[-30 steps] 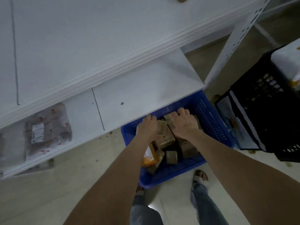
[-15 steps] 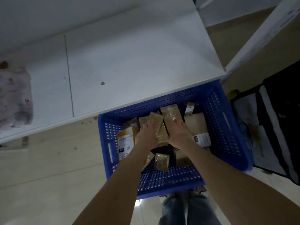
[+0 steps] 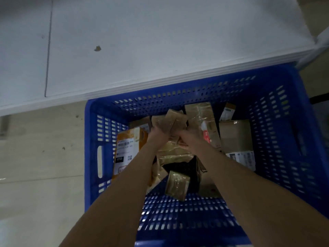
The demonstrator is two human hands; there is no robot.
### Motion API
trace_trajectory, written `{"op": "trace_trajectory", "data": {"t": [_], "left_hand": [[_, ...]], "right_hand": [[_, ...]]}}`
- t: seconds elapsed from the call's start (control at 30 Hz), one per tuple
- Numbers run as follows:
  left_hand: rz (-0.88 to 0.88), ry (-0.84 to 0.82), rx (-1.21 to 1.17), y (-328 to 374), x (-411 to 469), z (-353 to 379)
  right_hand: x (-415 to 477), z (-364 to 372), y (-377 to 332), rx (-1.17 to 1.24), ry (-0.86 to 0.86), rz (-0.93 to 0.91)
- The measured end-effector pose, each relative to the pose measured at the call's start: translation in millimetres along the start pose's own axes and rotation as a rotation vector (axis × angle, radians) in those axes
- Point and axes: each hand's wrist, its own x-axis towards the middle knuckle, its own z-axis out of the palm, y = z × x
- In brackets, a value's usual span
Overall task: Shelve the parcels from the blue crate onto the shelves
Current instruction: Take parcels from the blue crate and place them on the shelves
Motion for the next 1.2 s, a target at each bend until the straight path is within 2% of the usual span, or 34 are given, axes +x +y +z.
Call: {"op": "trace_trajectory", "data": {"t": [0.1, 0.23, 0.4, 0.5, 0.63, 0.73, 0.8, 0.93, 1.03, 1.13, 1.2], "left_hand": [[0.042, -0.032, -0.037, -14.1, -1.1, -0.9], [0.045, 0.057, -0.270, -19.7, -27.7, -12.4], [-0.087, 0.122, -0.580, 9.4, -103.6, -55.4], [-0.154, 0.062, -0.649, 26.5, -152.2, -87.6], [-0.236, -0.044, -0.949, 50.6, -216.2, -144.3], [-0.218, -0.094, -1.068, 70.8, -260.6, -193.7], [-0.201, -0.092, -1.110, 85.9, -290.8, -222.5], [-0.134, -0.024, -1.061, 96.8, -344.8, -265.3], [-0.073, 0.016, -0.938, 92.0, -379.3, -290.1], [0.000, -0.008, -0.952, 94.6, -411.2, -315.5], [0.049, -0.025, -0.945, 102.7, -431.7, -330.5]], "right_hand": [[-0.3, 0.4, 4.0, 0.072, -0.016, 0.064], [-28.3, -1.3, -5.2, 0.097, -0.037, 0.101], [-107.4, 4.1, -24.4, 0.197, -0.097, 0.051], [-158.1, 10.8, -40.1, -0.002, -0.029, -0.117], [-224.0, 19.7, -74.5, -0.273, 0.083, -0.344], [-276.3, 28.9, -103.8, -0.531, 0.088, -0.495], [-308.2, 35.3, -119.7, -0.665, 0.030, -0.563], [-369.4, 44.0, -153.9, -0.552, -0.040, -0.531], [-406.2, 43.1, -179.7, -0.472, 0.027, -0.484], [-445.3, 38.2, -208.5, -0.296, 0.154, -0.412], [-466.9, 36.3, -224.9, -0.210, 0.076, -0.365]]}}
